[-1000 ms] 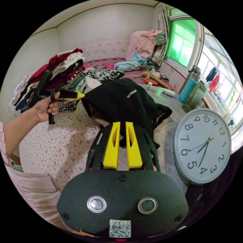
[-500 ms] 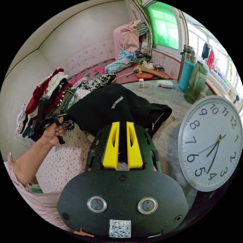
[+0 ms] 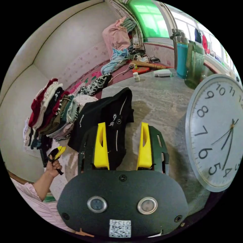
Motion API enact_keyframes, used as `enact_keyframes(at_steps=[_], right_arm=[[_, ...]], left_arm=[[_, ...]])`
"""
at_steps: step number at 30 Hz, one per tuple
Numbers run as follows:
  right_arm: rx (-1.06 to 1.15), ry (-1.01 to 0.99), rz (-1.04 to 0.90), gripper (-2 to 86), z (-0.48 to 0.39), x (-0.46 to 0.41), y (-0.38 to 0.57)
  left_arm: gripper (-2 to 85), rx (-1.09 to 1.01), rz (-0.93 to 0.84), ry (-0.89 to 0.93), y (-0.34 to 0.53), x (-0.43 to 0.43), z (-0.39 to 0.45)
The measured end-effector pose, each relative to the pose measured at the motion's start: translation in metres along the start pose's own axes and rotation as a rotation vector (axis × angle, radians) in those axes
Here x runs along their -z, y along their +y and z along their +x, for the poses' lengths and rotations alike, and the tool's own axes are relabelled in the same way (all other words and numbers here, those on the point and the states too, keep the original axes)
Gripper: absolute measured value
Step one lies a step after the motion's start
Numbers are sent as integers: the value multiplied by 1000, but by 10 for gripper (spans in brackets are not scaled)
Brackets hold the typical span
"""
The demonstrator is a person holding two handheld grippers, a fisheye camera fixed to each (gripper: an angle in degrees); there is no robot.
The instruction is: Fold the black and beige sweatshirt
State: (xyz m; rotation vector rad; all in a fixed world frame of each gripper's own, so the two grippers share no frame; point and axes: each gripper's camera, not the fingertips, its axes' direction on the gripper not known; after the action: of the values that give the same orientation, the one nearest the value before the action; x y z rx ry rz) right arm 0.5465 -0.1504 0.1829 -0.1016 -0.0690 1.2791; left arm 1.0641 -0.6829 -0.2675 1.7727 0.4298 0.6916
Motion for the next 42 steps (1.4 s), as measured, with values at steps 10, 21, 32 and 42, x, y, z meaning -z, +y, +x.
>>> enact_keyframes(at_steps=[10, 21, 32, 42], right_arm=[[-11, -272, -188, 185, 27, -69, -46], [59, -276, -197, 123, 15, -92, -56], [211, -404, -97, 10, -5, -58, -71], [241, -26, -89, 112, 1, 2, -107]], left_arm=[[173, -186, -261, -116, -85, -66, 13], [119, -29, -329, -6, -83, -88, -3], [92, -125, -136, 300, -89, -36, 89], [104, -140, -196, 260, -55, -72, 136]])
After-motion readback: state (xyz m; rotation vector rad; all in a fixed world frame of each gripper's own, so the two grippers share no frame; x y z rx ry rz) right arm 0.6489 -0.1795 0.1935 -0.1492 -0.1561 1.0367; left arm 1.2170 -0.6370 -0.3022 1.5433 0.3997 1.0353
